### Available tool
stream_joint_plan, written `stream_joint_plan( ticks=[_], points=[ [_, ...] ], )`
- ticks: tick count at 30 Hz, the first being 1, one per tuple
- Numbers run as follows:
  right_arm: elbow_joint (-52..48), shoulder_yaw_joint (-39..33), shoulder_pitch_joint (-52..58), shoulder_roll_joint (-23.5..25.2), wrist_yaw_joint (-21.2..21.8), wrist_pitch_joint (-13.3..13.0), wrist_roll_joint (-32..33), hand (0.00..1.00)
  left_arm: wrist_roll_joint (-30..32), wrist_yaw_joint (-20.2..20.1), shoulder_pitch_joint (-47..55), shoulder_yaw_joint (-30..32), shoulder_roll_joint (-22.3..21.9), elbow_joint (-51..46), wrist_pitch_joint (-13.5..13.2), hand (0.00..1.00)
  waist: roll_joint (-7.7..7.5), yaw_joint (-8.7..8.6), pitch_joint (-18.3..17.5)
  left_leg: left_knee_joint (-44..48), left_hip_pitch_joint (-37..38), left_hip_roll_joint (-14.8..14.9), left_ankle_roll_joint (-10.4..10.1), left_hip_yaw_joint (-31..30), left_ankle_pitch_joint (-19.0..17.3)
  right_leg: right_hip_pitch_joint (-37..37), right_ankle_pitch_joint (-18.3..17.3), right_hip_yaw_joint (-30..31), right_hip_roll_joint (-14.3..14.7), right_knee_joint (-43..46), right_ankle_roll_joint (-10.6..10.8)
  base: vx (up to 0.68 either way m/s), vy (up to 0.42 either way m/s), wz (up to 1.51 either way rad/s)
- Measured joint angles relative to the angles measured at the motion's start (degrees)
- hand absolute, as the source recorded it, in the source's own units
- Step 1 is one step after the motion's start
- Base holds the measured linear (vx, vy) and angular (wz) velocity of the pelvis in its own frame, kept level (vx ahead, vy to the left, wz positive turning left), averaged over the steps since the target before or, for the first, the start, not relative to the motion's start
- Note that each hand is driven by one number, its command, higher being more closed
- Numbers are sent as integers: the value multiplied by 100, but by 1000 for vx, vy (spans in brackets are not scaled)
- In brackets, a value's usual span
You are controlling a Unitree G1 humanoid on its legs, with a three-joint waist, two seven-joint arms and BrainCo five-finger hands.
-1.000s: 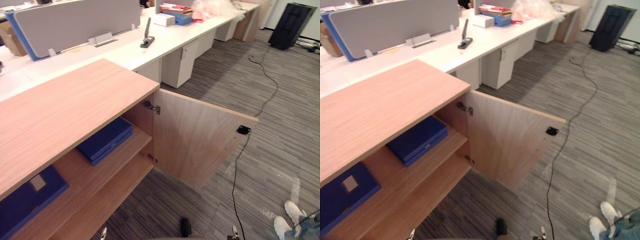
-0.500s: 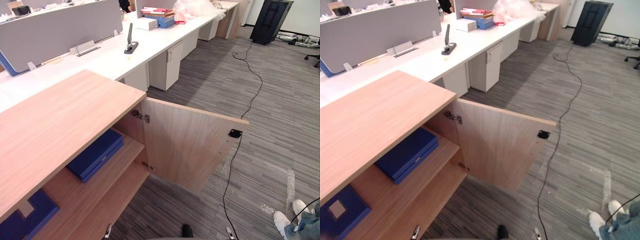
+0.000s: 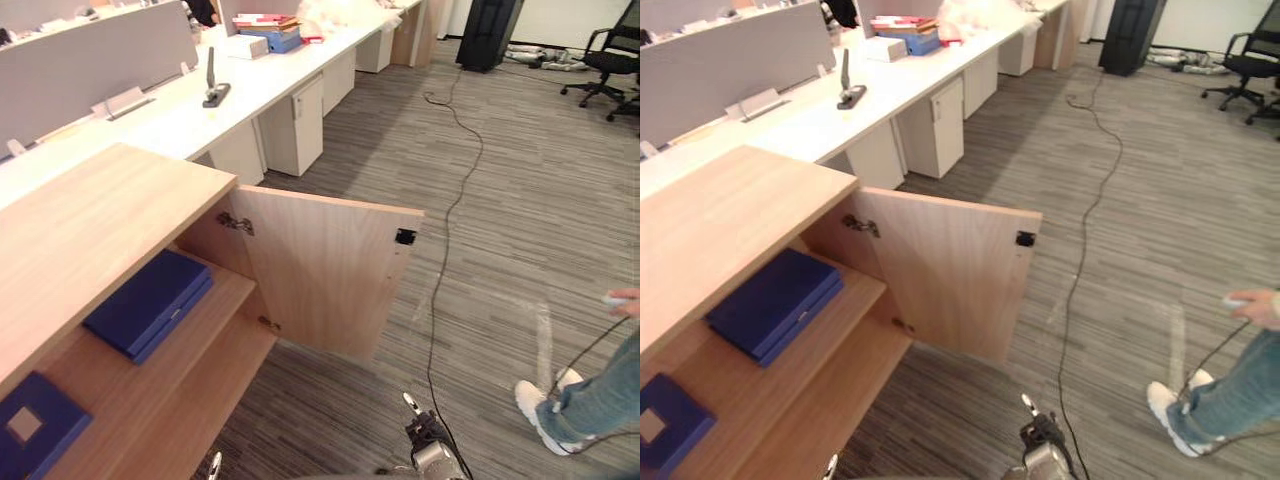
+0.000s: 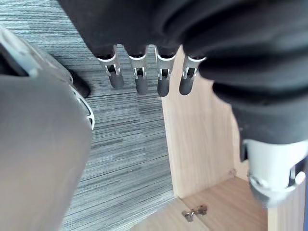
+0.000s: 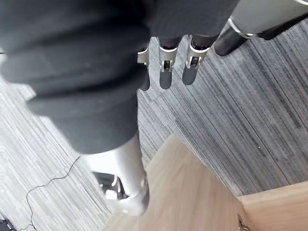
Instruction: Walk over to the cabinet, pick up the folder, carry it to the office cabinet, place the folder inside the office cabinet, then close the office cabinet door
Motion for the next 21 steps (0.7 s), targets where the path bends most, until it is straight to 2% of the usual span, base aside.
stream_joint_plan(
  ticks=[2, 5, 9, 14, 17, 21],
  points=[
    [42, -1, -140, -218, 0, 6, -112, 0, -12, -1, 8, -150, 45, 1, 25, 0, -24, -3, -16, -114, -10, 3, -28, -101, 171, 87, 224, 41, 112, -386, -27, 7, -70, -16],
    [41, 8, -330, -472, 0, 25, -242, 0, -76, -3, 13, -431, 142, -5, 27, 0, -27, 0, -46, -163, -40, -34, -34, -120, 236, 221, 541, 89, 216, -853, -15, 9, 5, -10],
    [32, 55, -741, -593, 2, 57, -566, 0, -187, -28, 43, -870, 319, -100, 24, 0, -69, 5, -116, -245, -122, -119, -35, -150, 241, 261, 914, 192, 250, -1333, 4, -21, 59, -15],
    [-59, 529, -1495, -945, 47, 67, -990, 0, -213, -110, 147, -1235, 544, -256, 24, 0, -211, 50, -84, -327, -179, -284, -35, -265, 240, 402, 1404, 306, 222, -1971, -3, -88, 63, -6],
    [-108, 842, -1990, -1162, 86, 69, -1153, 0, -212, -113, 252, -1286, 621, -261, 29, 0, -259, 90, -50, -329, -214, -337, -29, -322, 229, 449, 1564, 334, 213, -2184, -28, -107, 30, -4],
    [-87, 941, -2552, -1458, 119, 69, -1334, 0, -217, -123, 389, -1290, 636, -262, 28, 0, -263, 152, -6, -320, -204, -337, -15, -518, 148, 474, 1575, 328, 224, -2188, -27, -77, 21, 3]
  ],
)
